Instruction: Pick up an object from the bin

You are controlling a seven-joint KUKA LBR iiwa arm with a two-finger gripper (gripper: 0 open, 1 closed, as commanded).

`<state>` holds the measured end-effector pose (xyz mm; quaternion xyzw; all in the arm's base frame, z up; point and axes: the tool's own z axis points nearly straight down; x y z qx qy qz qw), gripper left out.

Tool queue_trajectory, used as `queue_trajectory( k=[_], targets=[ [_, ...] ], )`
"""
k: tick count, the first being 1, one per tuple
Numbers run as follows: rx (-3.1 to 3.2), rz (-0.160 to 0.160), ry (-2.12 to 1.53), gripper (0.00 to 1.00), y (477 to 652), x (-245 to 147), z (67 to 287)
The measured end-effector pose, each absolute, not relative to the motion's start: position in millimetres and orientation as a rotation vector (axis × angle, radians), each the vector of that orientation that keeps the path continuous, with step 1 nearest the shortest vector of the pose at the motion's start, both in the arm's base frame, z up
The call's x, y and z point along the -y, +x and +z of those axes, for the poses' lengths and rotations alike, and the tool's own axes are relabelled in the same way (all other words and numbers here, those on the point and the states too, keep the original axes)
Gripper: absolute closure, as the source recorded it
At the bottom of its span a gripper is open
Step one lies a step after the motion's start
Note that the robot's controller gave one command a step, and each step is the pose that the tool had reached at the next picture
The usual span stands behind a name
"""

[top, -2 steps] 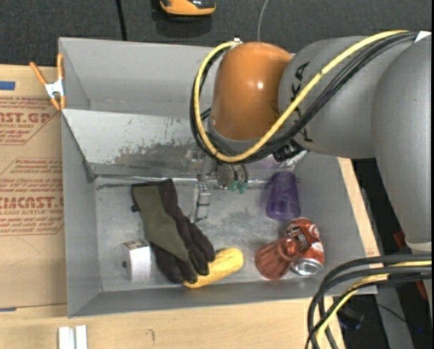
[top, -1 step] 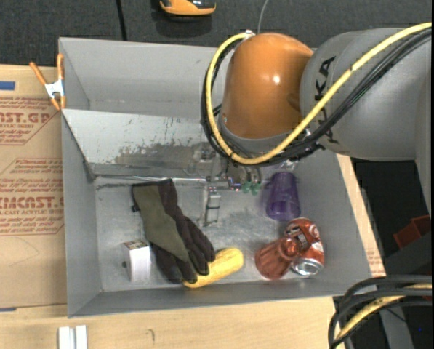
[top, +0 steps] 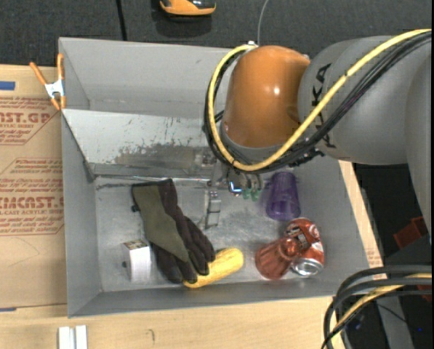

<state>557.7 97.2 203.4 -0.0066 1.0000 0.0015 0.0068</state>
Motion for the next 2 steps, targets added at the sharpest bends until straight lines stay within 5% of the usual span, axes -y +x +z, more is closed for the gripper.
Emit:
queue_trajectory(
  k=[1, 2],
  targets=[
    [-3.132, 0.001, -0.154, 0.0, 562.7, -82, 133],
    [-3.101, 0.001, -0.449, 0.0, 503.0, -67, 85]
  ],
)
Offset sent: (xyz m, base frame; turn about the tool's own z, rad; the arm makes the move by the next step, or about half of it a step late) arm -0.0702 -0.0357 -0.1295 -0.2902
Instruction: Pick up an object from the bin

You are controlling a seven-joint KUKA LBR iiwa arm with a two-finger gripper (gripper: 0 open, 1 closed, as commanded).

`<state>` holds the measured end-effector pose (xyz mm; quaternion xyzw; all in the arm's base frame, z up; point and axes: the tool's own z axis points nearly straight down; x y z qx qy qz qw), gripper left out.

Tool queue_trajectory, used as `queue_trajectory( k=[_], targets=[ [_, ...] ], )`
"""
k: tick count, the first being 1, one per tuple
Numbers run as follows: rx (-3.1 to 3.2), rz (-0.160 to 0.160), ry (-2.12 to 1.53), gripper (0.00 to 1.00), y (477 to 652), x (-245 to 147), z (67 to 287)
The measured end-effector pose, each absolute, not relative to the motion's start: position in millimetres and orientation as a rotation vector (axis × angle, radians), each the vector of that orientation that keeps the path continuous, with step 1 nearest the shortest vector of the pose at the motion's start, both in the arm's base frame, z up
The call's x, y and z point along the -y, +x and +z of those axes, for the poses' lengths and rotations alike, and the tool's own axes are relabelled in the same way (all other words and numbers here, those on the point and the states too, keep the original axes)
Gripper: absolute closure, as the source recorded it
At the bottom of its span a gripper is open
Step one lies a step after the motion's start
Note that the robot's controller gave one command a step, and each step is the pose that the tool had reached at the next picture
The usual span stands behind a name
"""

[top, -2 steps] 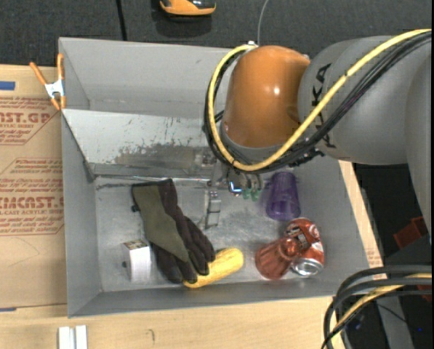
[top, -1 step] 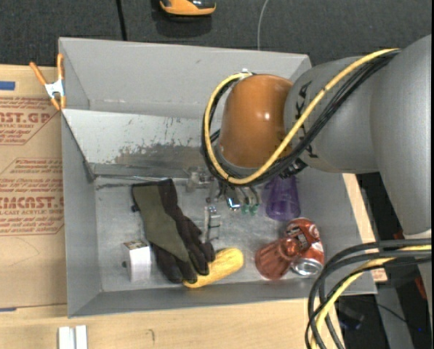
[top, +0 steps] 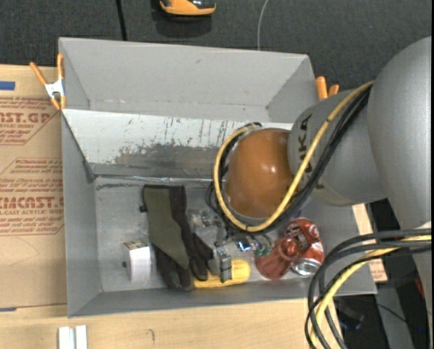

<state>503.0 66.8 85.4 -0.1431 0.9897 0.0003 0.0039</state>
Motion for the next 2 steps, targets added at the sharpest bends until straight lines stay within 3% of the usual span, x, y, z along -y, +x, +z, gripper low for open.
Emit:
queue_trajectory(
  k=[1, 2],
  targets=[
    [-3.089, 0.003, -0.537, 1.0, 492.1, -66.9, 75.8],
    [-3.089, 0.003, -0.536, 1.0, 492.0, -66.6, 75.8]
  ],
)
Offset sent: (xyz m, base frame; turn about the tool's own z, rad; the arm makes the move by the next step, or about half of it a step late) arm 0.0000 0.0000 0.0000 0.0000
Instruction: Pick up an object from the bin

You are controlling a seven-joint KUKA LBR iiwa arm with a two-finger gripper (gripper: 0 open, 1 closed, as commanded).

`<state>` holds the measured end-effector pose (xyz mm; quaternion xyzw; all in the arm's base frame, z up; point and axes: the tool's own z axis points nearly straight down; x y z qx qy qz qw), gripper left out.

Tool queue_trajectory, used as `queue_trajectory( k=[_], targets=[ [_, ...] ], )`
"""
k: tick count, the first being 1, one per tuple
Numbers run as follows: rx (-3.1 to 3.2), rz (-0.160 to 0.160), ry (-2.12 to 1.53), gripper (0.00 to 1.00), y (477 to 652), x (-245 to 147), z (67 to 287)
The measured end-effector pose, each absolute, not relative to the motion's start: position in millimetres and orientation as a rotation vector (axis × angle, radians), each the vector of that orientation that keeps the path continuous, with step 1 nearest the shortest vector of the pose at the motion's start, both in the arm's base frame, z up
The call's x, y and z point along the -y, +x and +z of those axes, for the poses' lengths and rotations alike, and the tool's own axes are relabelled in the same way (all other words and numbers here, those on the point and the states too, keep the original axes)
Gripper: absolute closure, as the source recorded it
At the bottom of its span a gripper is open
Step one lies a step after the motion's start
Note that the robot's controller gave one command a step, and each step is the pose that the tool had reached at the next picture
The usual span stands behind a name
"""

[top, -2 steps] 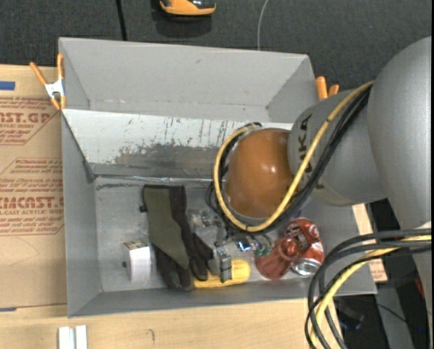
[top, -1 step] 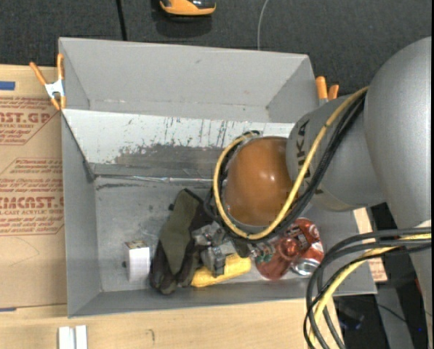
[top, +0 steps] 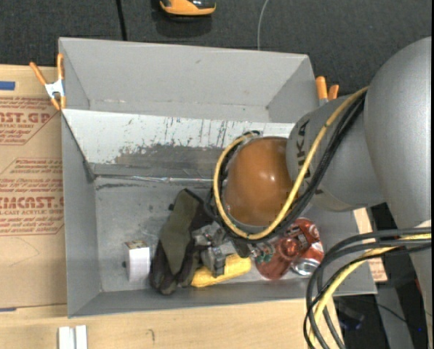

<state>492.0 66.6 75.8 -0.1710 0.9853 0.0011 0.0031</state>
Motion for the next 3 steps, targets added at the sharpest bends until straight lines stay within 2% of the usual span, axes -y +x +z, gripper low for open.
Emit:
queue_trajectory(
  k=[1, 2, 3],
  targets=[
    [-3.1, 0.001, -0.542, 1.0, 513.8, -59, 124],
    [-3.083, 0.001, -0.606, 1.0, 505.4, -51, 173],
    [-3.055, 0.001, -0.719, 1.0, 503.2, -60, 287]
  ],
)
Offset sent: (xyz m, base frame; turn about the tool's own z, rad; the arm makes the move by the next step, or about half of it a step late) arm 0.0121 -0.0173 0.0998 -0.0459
